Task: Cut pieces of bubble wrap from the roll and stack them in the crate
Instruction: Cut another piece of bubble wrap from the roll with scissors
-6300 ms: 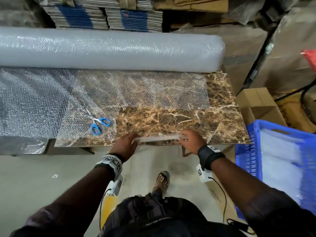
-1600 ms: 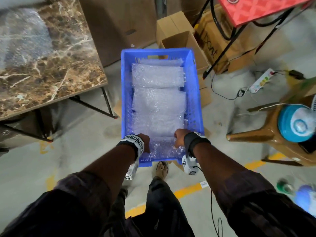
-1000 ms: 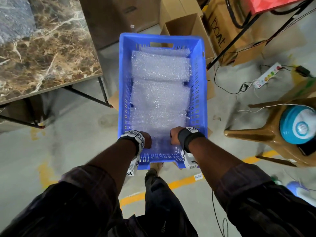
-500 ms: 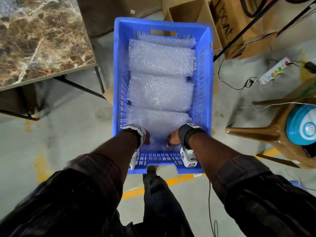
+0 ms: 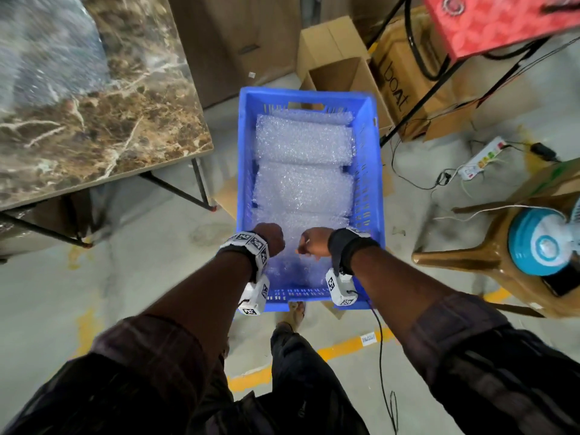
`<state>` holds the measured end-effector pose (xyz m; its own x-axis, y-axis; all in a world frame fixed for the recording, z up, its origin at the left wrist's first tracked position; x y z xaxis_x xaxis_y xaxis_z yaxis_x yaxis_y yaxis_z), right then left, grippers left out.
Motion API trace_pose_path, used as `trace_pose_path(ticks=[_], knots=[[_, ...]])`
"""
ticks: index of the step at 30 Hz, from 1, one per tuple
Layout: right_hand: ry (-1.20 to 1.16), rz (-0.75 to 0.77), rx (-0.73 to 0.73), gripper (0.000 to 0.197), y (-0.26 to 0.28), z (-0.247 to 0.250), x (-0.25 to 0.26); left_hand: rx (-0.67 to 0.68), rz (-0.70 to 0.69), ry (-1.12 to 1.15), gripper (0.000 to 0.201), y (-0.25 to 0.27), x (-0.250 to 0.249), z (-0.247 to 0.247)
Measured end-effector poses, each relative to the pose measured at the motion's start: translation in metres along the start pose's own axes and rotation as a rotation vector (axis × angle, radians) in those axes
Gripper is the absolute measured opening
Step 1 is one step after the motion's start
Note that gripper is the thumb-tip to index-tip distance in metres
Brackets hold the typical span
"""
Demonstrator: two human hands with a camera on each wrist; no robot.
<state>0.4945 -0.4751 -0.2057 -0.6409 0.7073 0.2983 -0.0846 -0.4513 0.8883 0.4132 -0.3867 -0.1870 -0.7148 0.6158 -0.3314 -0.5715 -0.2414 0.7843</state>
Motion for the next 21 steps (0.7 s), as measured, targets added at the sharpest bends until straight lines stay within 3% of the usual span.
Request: trace_pose_path(ticks=[3,8,12,17,21], knots=[[-0.113,0.033,-0.325,0.023,0.024,0.031,0.036,-0.21,0.007,0.211,0.028,0.043,0.019,0.046],[-0.344,0.125,-0.654,0.005,0.064,0.041,0.121,-0.326,0.011,0.351,0.024,0.12,0.095,0.087],[-0.326,0.23,-0.735,0.009,0.08,0.03,0.226,-0.464,0.044,0.403,0.024,0.192,0.194,0.115],[-0.352,0.409,-0.865,0.005,0.087,0.022,0.372,-0.827,0.129,0.593,0.016,0.287,0.339,0.144],[-0.343,0.545,-0.846,0.008,0.086,0.002,0.474,-1.004,0.223,0.7,0.016,0.353,0.427,0.145]])
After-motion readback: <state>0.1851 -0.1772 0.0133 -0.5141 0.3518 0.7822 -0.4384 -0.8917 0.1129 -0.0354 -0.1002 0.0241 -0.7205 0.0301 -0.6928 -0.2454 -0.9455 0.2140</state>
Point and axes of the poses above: each hand's wrist, its own y-axis away from the middle knuckle, its own z-axis out of the back of the hand, x = y × z, the point moved 8 cm from there along -y, towards the middle knuckle, and after that the axes turned 4 degrees about y, right-handed, at the moved point
